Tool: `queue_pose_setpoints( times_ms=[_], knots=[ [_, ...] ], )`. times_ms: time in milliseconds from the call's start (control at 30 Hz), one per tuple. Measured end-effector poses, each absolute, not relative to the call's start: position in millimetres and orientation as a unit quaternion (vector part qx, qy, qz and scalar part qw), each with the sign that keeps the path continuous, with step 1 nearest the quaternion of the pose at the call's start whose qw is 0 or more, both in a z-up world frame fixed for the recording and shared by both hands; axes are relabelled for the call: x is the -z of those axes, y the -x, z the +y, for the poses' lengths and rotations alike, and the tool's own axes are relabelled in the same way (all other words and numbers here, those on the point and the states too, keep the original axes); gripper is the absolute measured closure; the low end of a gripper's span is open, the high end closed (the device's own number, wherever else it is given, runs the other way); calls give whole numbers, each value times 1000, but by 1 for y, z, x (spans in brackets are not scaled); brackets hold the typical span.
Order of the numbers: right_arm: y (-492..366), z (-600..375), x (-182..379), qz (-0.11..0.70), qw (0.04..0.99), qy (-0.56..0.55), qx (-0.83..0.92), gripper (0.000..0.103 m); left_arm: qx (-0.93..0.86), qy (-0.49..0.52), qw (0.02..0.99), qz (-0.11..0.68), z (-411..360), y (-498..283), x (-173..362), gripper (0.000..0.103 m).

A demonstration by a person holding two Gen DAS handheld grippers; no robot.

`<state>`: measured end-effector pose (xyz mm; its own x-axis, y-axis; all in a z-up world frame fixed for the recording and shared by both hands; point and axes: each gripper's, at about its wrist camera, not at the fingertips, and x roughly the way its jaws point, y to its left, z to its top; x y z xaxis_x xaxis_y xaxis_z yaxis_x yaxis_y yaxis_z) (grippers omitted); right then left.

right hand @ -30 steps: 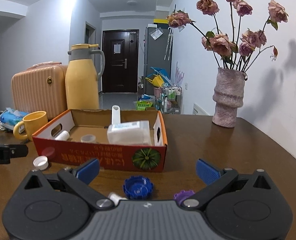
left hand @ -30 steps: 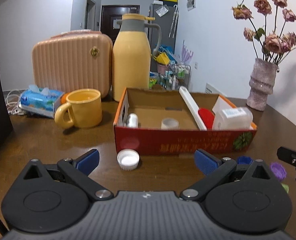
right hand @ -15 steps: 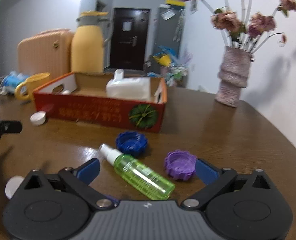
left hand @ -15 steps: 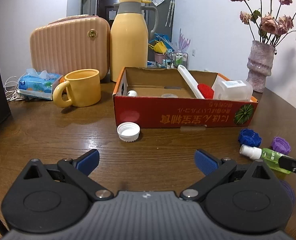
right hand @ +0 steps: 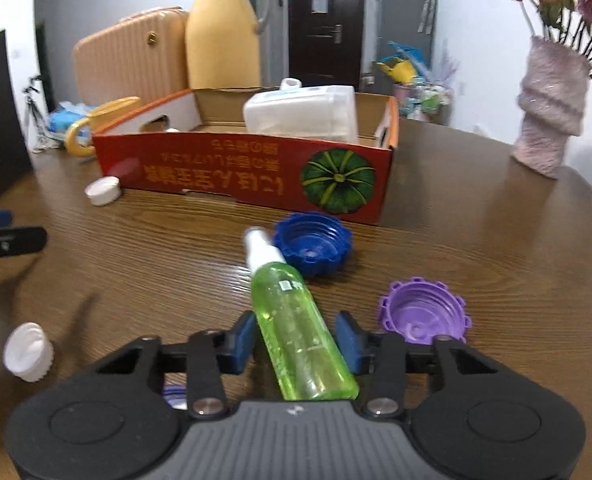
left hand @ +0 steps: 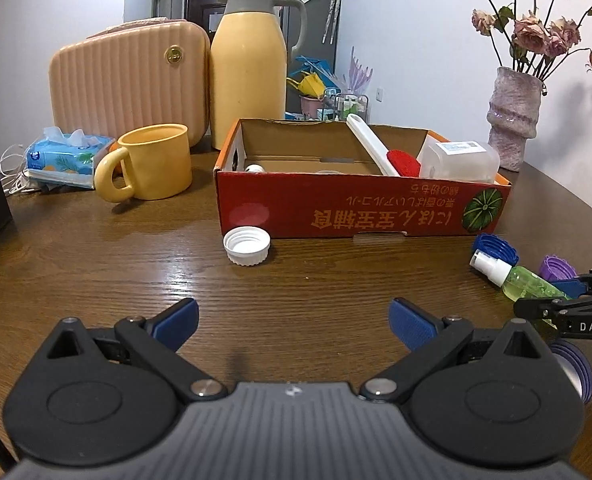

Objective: Organize rigid objects
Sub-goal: 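Withdraw both tools and move the right gripper to the green spray bottle, then close the right gripper on the green spray bottle and lift it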

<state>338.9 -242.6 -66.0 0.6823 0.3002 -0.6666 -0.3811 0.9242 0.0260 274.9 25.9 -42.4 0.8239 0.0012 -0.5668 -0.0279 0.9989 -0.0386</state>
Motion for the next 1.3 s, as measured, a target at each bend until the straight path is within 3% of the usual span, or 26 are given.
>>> queue_pose_setpoints(
  times_ms=[133,1300],
  knots=[
    [-340,-241,67,342,915,62,-205,72,-13,21,954,300,26,-277,44,0],
    [-277,-258,52,220,957,-24,-185,73,-2,7,947,322,-19,-240,31,0]
  ],
)
